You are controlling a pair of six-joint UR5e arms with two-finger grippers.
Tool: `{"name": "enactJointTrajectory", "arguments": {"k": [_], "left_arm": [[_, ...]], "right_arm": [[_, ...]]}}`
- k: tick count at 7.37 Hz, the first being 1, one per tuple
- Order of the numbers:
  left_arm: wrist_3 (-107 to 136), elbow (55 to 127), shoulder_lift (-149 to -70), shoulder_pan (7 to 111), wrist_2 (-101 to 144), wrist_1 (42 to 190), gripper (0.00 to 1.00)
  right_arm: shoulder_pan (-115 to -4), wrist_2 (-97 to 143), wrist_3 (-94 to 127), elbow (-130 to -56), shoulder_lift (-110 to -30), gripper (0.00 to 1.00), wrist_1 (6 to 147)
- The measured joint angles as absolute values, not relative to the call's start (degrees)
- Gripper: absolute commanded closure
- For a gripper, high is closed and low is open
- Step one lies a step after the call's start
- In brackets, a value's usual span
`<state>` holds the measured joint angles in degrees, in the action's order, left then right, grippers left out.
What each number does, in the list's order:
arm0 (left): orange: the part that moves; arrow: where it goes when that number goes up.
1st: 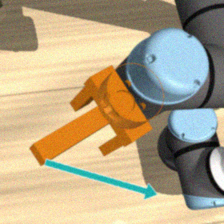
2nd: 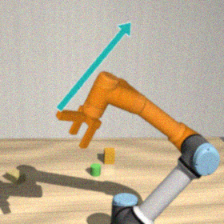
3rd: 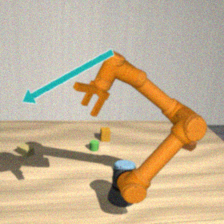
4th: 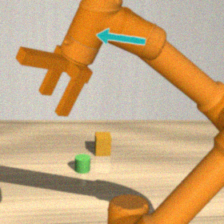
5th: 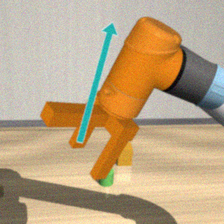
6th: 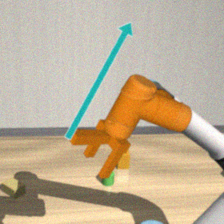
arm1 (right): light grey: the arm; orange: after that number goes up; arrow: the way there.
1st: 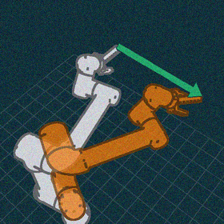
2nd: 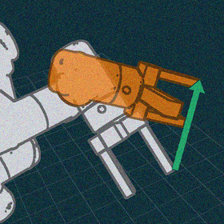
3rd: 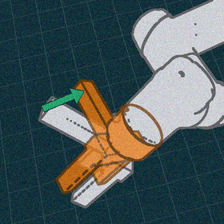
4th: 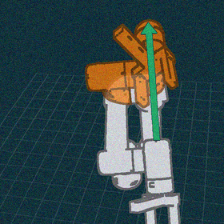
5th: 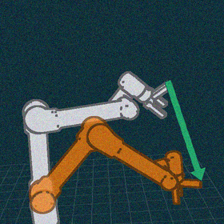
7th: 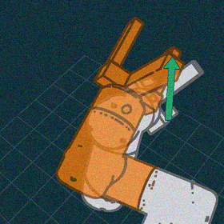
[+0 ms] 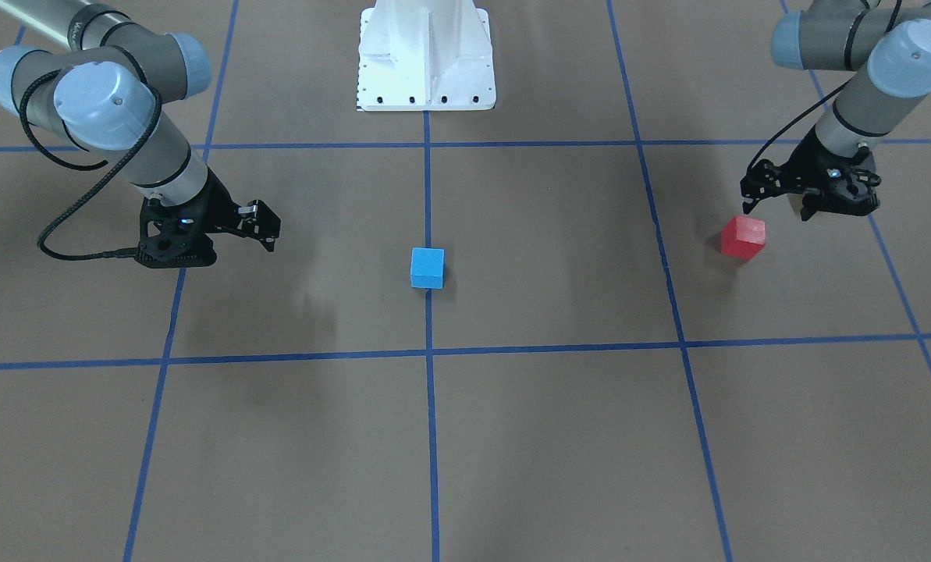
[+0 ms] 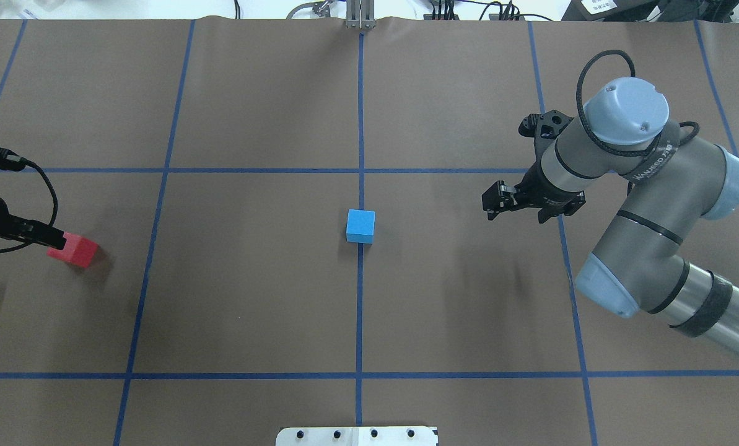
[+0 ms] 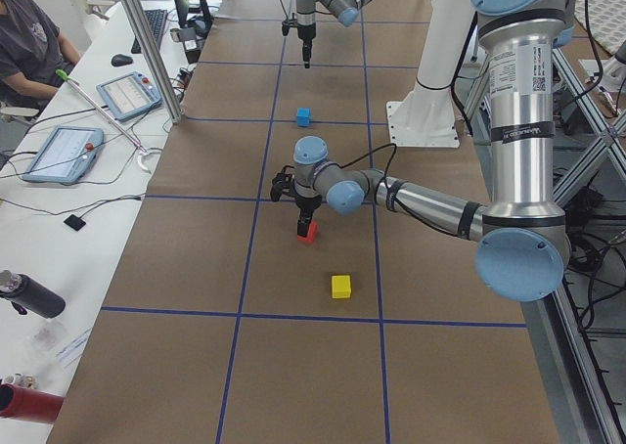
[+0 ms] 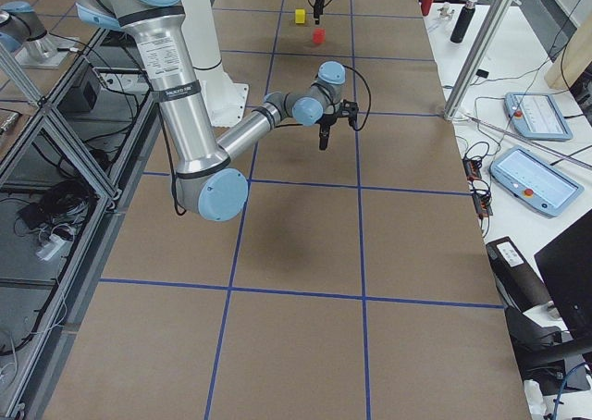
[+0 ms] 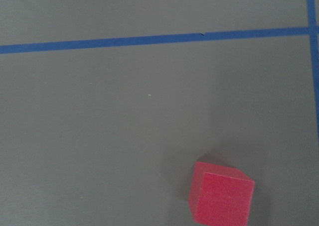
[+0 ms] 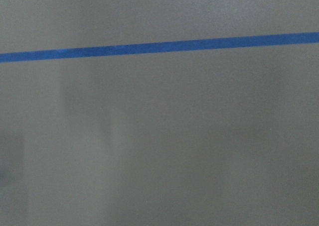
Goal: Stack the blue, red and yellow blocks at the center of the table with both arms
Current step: 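Grasp the red cube with the left gripper while the right gripper withdraws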
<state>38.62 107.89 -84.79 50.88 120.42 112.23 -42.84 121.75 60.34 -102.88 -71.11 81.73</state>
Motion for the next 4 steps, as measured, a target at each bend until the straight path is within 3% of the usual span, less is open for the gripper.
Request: {"name": "enactJointTrajectory", "arguments": {"k": [4], "left_arm": [[28.25,105.2,-87.15,49.0,120.44,111.95,0.05]], "right_arm": [[-43.36,121.62,58.66,-102.71,-72.48,0.0,81.65]]}}
